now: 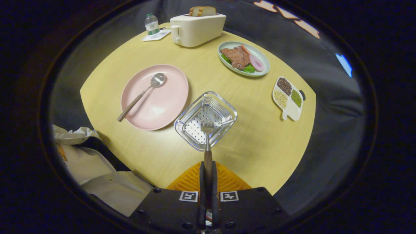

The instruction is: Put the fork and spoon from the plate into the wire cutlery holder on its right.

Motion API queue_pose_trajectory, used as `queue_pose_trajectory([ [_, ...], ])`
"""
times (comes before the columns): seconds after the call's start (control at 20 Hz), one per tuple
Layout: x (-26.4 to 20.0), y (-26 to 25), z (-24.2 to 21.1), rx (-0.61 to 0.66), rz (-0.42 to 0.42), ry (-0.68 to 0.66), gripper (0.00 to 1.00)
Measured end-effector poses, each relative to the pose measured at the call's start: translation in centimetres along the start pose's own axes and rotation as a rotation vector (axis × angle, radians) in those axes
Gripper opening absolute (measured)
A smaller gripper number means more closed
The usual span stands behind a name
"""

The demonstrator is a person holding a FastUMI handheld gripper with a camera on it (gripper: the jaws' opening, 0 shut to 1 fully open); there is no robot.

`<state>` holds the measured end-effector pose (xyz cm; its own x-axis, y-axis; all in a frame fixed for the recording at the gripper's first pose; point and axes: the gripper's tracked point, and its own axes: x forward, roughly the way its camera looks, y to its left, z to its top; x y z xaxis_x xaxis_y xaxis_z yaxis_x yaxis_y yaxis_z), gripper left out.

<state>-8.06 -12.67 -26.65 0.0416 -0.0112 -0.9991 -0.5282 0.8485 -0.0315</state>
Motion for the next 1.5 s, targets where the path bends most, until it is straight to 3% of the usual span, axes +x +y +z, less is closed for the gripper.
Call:
queue_pose_trajectory([
  [0.25, -0.2, 0.3, 1.9, 0.037, 0.008, -0.063, 0.31],
  [0.65, -2.0, 0.6, 4.8, 0.172, -0.03, -0.266, 0.99],
  [0.9, -3.8, 2.6, 8.1, 0.306, -0.049, -0.473, 0.99],
  [1.15, -5.4, 4.6, 10.6, 0.341, -0.116, -0.649, 0.99],
  [1.5, -4.0, 8.8, 12.5, 0.378, -0.132, -0.76, 0.99],
])
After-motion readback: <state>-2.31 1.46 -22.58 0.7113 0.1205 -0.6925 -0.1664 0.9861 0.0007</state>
